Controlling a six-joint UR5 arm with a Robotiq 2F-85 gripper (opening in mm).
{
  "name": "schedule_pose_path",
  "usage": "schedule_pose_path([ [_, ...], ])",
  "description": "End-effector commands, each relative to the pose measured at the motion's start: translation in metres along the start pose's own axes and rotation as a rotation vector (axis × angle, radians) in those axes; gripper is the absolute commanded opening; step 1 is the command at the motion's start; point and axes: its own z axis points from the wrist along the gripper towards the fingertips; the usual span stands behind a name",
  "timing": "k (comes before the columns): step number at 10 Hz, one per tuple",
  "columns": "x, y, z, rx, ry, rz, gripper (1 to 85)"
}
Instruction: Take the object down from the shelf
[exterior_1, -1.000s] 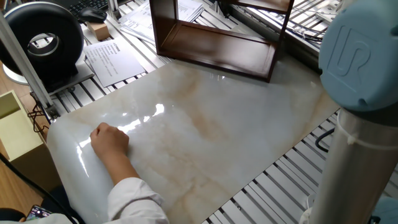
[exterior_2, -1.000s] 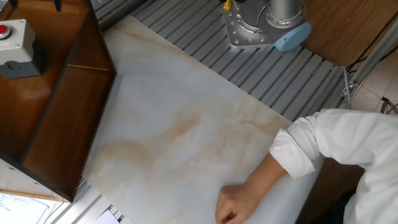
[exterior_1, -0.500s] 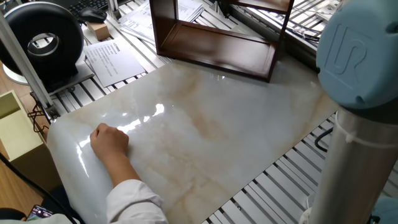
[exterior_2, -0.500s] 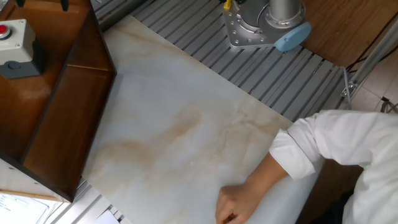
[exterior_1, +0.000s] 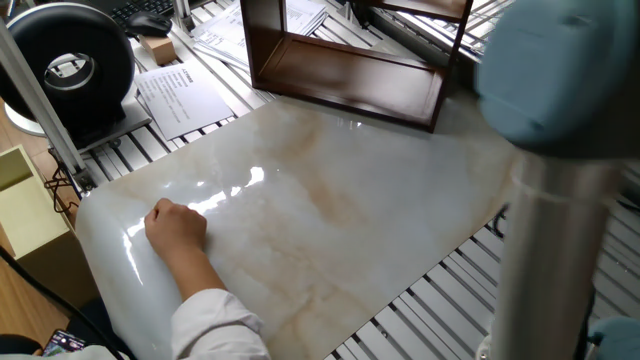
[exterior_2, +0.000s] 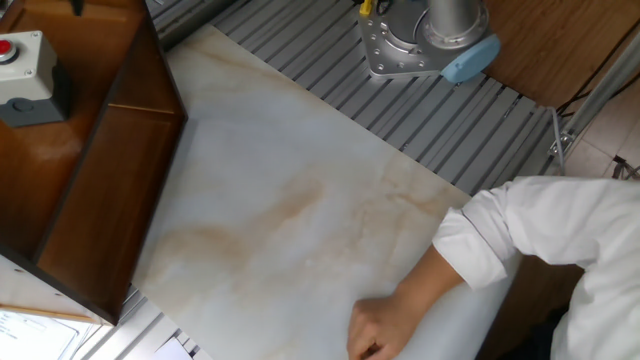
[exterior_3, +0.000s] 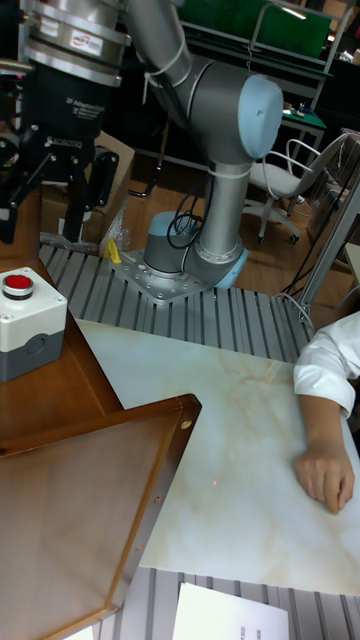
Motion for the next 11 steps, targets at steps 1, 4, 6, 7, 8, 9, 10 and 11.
schedule_pose_path([
  [1, -0.008, -0.006, 0.007, -0.011, -0.002, 0.017, 71.7],
  [4, -0.013, 0.006, 0.006, -0.053, -0.017, 0.056, 71.7],
  [6, -0.015, 0.014, 0.006, -0.087, -0.024, 0.08, 71.7],
  [7, -0.015, 0.015, 0.006, -0.088, -0.02, 0.098, 71.7],
  [8, -0.012, 0.019, 0.005, -0.103, -0.009, 0.132, 71.7],
  [9, -0.011, 0.025, 0.005, -0.128, -0.001, 0.168, 71.7],
  [10, -0.012, 0.03, 0.004, -0.148, 0.0, 0.19, 71.3],
  [11, -0.012, 0.033, 0.004, -0.158, 0.003, 0.214, 71.0],
])
